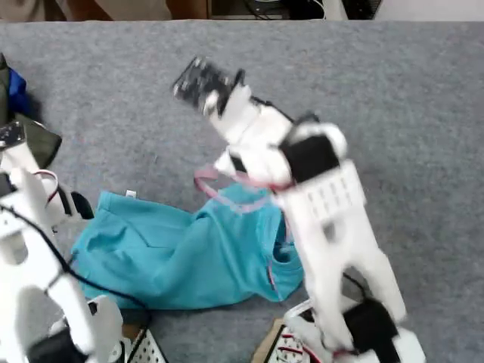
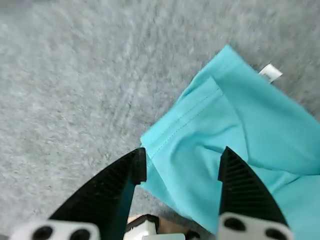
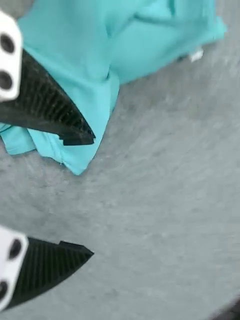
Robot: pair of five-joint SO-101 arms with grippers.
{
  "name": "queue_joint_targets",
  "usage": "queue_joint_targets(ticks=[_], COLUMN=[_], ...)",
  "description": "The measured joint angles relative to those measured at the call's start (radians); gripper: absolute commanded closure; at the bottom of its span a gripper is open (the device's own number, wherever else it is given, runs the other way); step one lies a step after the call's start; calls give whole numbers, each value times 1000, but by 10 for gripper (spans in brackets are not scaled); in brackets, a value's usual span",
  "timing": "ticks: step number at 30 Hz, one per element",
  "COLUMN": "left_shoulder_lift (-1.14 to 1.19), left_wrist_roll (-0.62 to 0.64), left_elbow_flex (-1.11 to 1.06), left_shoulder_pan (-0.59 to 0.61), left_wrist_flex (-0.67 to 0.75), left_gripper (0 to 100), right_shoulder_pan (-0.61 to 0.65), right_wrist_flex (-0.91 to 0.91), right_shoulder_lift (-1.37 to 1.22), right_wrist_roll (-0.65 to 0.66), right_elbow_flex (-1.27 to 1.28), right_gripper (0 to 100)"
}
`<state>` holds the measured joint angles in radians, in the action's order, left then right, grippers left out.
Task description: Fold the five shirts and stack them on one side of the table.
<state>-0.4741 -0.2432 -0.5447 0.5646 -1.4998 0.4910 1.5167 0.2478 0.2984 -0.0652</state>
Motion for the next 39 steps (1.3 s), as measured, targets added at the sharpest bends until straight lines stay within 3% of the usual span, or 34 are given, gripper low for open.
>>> queue_joint_targets(ticks=[6, 14, 31, 39], left_shoulder_lift=[199, 361, 608, 626], left_wrist_roll=[2, 3, 3, 3], left_elbow_flex=[60, 61, 63, 132], left_shoulder_pan=[-83, -219, -229, -229], left_wrist_flex=[-41, -41, -41, -120], left_gripper=[764, 764, 780, 826], right_shoulder_pan=[-91, -106, -118, -118], right_wrist_flex=[-68, -183, -141, -63], right_shoulder_lift=[-272, -560, -758, -781], right_wrist_roll=[-26, -28, -26, -26], right_elbow_flex=[-8, -8, -9, -21], right_gripper=[680, 680, 683, 922])
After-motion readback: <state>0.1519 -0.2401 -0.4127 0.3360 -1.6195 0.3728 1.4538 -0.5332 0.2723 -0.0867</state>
